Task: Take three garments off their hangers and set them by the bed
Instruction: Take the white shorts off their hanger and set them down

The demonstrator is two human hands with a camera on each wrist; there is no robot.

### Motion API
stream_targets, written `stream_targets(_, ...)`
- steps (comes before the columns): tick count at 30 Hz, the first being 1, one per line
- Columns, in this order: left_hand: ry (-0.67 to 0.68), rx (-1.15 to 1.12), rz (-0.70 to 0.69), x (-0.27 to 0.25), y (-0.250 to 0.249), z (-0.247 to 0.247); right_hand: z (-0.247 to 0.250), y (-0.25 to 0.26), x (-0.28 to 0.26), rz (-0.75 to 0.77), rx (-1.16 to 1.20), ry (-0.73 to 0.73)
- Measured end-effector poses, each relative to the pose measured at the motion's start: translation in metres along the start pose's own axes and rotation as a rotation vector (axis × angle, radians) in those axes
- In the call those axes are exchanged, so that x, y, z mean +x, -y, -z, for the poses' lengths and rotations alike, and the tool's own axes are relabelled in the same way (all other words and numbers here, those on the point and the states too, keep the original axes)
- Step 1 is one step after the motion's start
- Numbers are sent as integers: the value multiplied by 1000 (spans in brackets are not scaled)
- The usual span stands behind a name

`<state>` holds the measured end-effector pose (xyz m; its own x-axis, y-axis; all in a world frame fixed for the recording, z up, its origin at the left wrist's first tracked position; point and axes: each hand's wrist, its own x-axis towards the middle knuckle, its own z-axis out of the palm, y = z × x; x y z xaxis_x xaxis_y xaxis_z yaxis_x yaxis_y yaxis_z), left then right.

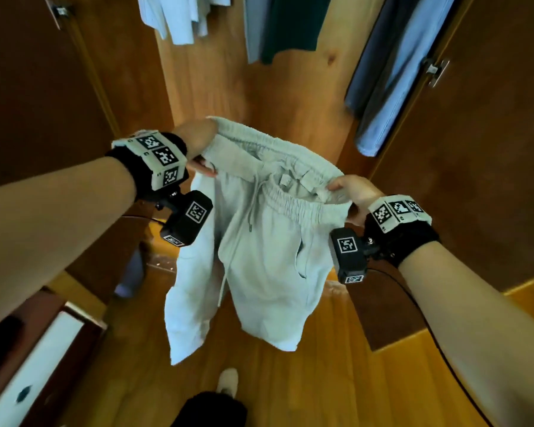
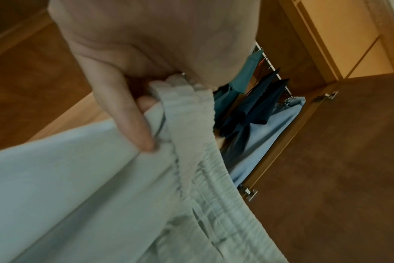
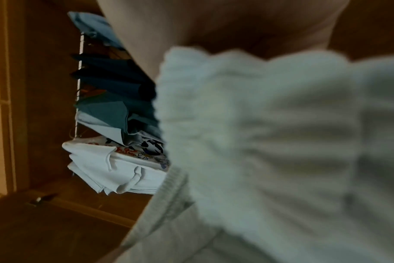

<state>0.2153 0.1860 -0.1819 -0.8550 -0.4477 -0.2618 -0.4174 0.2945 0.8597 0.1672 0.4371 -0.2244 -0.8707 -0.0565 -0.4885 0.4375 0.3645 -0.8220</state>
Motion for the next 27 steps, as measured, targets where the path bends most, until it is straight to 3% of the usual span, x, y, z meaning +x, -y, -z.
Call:
stream_targets(4,153,-36,184,-40,41,-26,-20,-25,-20,-13,168,42)
stream_targets(8,275,-46,186,-72,62,-39,-47,-41,-33,-27,375,139)
stream_targets(12,297,-49,83,-97,72,-48,-74,-43,-46,-33,340,287)
stream_targets(16,332,112,-186,-117,93,-46,-102,-46,-62,-37,193,483)
stream_targets(18,367,207,-292,-123,110,-41,-118,-48,-70,-34,125,473)
stream_targets(21,451,156,-331,-129,133,-27,-134,-55,-74,-17,22,307)
stream_targets(24,517,74,-325,-129,157,-1,-141,-65,-72,-27,61,270)
stream_targets(27,436,73,-217,-117,190,21,-149,-60,-73,0,106,277)
